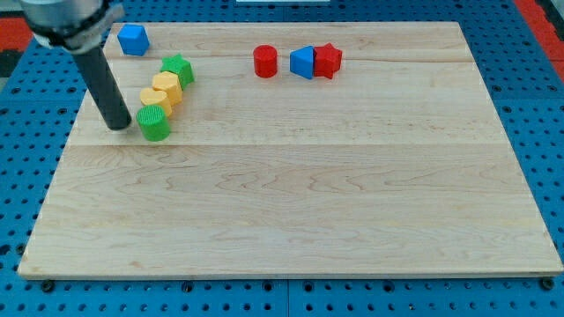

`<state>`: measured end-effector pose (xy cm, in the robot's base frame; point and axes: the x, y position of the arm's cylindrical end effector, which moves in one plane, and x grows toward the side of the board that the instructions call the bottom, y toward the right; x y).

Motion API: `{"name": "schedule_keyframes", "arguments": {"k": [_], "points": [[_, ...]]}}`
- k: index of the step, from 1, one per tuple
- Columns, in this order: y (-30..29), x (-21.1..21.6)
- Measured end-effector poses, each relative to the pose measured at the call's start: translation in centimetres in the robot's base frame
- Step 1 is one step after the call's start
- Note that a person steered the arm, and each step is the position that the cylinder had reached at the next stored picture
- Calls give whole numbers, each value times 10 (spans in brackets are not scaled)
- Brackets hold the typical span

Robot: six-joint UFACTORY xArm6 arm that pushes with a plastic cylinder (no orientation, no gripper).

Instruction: Push the green circle to the top center

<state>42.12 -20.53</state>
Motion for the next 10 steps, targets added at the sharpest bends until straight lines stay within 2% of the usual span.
{"name": "schedule_keyframes", "arguments": {"k": [1,3,4,5,6,7,8,9,10], "points": [[50,-1],[93,4],[94,-58],[115,-99],[115,-71],[153,-66],[208,-93],[219,-135],[235,-138]]}}
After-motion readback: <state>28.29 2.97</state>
